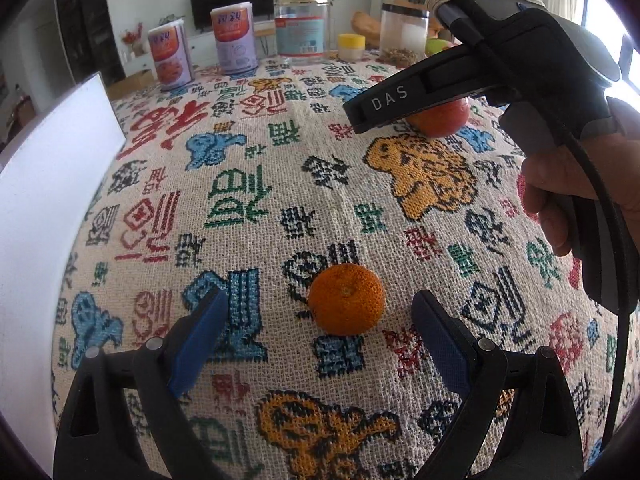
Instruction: Organize fruits
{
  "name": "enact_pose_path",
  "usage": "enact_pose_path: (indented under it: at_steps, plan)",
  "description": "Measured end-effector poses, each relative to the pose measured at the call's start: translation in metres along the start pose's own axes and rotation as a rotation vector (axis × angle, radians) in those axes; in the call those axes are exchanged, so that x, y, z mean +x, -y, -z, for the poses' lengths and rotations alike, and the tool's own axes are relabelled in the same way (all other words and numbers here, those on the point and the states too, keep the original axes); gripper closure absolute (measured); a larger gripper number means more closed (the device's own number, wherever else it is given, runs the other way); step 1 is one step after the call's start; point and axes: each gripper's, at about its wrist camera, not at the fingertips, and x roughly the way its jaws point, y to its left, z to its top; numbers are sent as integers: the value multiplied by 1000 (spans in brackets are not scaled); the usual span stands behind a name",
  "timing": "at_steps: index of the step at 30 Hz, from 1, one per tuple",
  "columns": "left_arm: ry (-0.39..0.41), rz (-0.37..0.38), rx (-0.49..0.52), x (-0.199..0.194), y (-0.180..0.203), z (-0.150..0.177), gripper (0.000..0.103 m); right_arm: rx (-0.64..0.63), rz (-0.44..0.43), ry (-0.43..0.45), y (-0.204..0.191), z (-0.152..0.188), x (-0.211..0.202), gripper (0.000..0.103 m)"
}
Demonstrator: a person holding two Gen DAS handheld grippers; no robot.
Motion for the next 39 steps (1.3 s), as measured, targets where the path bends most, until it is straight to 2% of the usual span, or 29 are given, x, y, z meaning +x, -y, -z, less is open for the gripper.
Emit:
enact_pose_path:
  at_steps: [1, 2, 3, 4, 5, 9, 13, 15, 18, 19, 20, 22, 24, 26, 29, 35, 37, 39]
  plan:
    - [0, 0, 0, 0, 0, 0, 8, -11, 19, -9, -2, 0, 5, 1]
    - [0, 0, 0, 0, 0, 0, 8, -14, 34, -19, -1, 0, 9, 6]
    - [0, 0, 0, 0, 0, 0, 8, -5, 48, -27, 1, 0, 12, 33]
    - [0, 0, 0, 0, 0, 0, 8, 8, 78, -35, 5, 1, 12, 42]
    - [0, 0, 0, 0, 0, 0, 8, 28, 66, -30, 9, 3, 12, 45]
    - [0, 0, 0, 0, 0, 1, 8, 136, -36, -29, 34, 11, 7, 47]
    - [0, 0, 0, 0, 0, 0, 8, 323, -235, -53, 72, 35, -5, 47]
    - [0, 0, 0, 0, 0, 0, 8, 443, -397, -74, 94, 59, -13, 47]
    - [0, 0, 0, 0, -1, 0, 8, 649, -690, -125, 124, 109, -24, 47]
    - [0, 0, 0, 0, -1, 1, 8, 685, -753, -137, 129, 125, -27, 47]
    - [0, 0, 0, 0, 0, 0, 8, 705, -794, -146, 133, 139, -29, 47]
    - [0, 0, 0, 0, 0, 0, 8, 720, -821, -175, 138, 163, -28, 47]
    - [0, 0, 0, 0, -1, 1, 8, 742, -860, -148, 144, 177, -27, 47]
    - [0, 0, 0, 0, 0, 0, 8, 767, -860, -130, 154, 181, -29, 44]
    - [0, 0, 0, 1, 0, 1, 8, 793, -803, -78, 168, 184, -35, 38]
    - [0, 9, -4, 1, -1, 1, 9, 743, -692, -29, 174, 181, -50, 38]
    - [3, 55, -19, -1, -7, 1, 8, 732, -640, 17, 179, 187, -62, 37]
    - [3, 140, -35, -6, -17, 2, 8, 700, -528, 74, 182, 194, -82, 24]
